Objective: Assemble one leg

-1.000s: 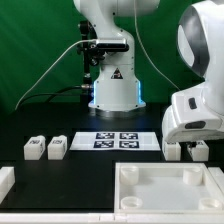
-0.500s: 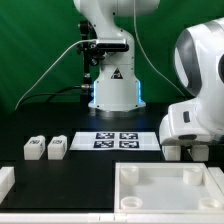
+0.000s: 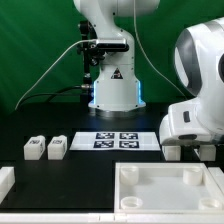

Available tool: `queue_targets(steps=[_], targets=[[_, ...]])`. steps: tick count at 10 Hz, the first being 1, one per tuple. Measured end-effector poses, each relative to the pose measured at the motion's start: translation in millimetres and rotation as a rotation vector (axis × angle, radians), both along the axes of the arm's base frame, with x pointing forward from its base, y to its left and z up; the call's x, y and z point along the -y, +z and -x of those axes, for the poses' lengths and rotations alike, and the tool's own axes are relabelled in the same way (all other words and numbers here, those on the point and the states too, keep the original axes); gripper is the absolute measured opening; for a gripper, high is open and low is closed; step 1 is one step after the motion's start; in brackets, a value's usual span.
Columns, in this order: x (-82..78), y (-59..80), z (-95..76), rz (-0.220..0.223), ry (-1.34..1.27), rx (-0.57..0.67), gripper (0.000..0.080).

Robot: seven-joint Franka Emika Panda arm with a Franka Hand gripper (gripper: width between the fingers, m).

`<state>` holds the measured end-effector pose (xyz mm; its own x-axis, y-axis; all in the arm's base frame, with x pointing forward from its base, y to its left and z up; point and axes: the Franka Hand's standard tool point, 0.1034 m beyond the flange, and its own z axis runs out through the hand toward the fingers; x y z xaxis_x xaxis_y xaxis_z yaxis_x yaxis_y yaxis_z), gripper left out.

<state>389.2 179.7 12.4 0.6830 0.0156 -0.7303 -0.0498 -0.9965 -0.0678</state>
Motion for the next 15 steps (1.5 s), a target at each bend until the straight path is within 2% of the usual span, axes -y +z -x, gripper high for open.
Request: queue_targets(steps=[7, 8, 9, 10, 11, 12, 13, 14, 15], targets=[[1.5, 1.2, -1.8, -0.005, 0.007, 0.003, 0.0290], [18.5, 31.5, -33.6, -0.047, 0.065, 0.051, 0.0290], [29.9, 56.9, -48.1, -0.045, 0.059, 0.087, 0.0291], [33.1, 59.3, -61.5, -0.058, 0.057, 0.163, 0.0291], [42.2, 77.9, -76.8, -0.066, 0.055, 0.302, 0.0291], [52.5, 104.6, -89.0, -0.051, 0.039, 0.477, 0.0291], [56.0, 123.3, -83.7, -0.040, 0.044, 0.533, 0.0291], [53.9, 122.2, -95.9, -0.042, 0.033, 0.664, 0.0291], [55.0, 118.2, -95.5, -0.039, 0.026, 0.785, 0.0291]])
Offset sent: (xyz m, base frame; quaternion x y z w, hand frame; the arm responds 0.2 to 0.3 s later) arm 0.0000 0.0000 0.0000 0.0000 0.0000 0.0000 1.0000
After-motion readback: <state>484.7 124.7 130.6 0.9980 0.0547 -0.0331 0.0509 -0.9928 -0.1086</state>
